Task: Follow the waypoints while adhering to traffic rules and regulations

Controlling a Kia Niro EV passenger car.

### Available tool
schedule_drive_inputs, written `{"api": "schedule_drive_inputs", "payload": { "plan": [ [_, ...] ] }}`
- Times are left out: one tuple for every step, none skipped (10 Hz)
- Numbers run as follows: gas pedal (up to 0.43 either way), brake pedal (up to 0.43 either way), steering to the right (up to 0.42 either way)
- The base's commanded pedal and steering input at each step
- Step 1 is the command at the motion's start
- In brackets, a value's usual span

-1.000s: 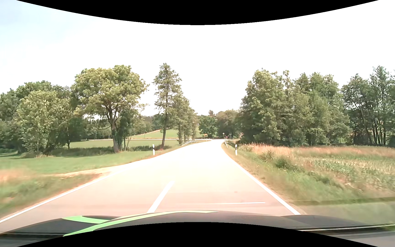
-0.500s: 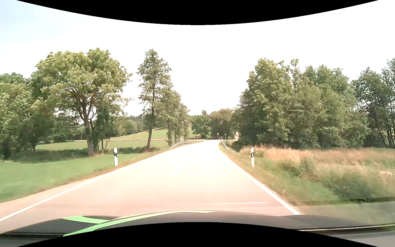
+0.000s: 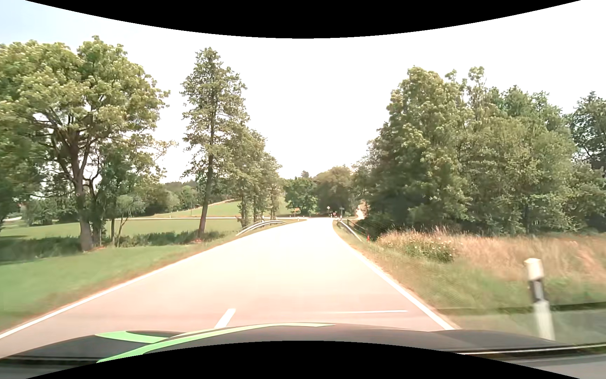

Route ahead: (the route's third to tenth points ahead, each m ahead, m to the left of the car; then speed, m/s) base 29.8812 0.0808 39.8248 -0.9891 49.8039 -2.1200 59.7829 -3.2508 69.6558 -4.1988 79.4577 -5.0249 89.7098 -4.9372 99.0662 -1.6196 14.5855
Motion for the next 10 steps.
{"api": "schedule_drive_inputs", "payload": {
  "plan": [
    [0.098,0.000,0.013],
    [0.098,0.000,0.013],
    [0.098,0.000,0.012],
    [0.110,0.000,0.012],
    [0.110,0.000,0.012],
    [0.118,0.000,0.013],
    [0.118,0.000,0.014],
    [0.130,0.000,0.015],
    [0.130,0.000,0.016],
    [0.130,0.000,0.016]
  ]
}}
